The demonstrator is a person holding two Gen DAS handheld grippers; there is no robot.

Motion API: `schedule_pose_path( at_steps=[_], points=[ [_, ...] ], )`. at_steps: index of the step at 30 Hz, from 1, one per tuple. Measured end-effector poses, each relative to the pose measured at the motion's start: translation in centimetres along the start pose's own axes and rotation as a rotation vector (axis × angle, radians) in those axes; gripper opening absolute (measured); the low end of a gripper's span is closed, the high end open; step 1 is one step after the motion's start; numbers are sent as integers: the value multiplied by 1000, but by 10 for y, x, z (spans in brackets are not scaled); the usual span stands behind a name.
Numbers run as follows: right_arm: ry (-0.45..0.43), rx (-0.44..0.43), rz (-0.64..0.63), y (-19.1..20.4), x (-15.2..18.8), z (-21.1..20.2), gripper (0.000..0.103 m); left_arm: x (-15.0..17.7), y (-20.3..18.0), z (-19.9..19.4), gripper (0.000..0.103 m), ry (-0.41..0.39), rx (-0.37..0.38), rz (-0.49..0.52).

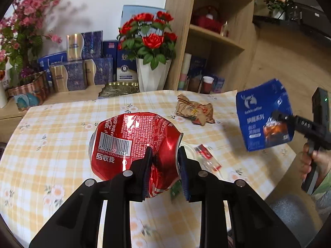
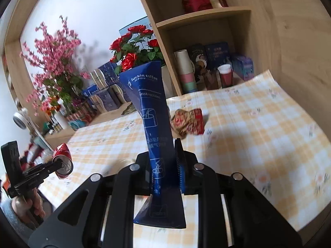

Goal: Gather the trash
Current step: 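Lift the blue box with the right tool while the left tool grasps the red can, then carry the blue box and red can over the brown bin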

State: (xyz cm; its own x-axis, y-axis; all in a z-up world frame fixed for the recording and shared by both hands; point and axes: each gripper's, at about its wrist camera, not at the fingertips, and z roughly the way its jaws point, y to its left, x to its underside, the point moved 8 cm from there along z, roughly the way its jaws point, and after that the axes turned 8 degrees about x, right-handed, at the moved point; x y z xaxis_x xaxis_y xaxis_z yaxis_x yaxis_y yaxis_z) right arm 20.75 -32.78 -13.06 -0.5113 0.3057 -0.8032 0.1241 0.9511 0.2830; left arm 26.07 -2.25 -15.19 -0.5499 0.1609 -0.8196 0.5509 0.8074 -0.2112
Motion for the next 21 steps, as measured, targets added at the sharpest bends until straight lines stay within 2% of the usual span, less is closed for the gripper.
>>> schedule_pose_path(
  at_steps=[9,13,21],
  points=[
    [63,-72,-8,12,63,-52,20,45,-46,-67,25,-17,24,-28],
    [94,-112,-57,29,92,-67,20,65,-66,-91,25,-26,37,-34],
    [190,-248,-160,79,161,-91,20,95,-85,-126,25,-51,37,-48]
  ],
)
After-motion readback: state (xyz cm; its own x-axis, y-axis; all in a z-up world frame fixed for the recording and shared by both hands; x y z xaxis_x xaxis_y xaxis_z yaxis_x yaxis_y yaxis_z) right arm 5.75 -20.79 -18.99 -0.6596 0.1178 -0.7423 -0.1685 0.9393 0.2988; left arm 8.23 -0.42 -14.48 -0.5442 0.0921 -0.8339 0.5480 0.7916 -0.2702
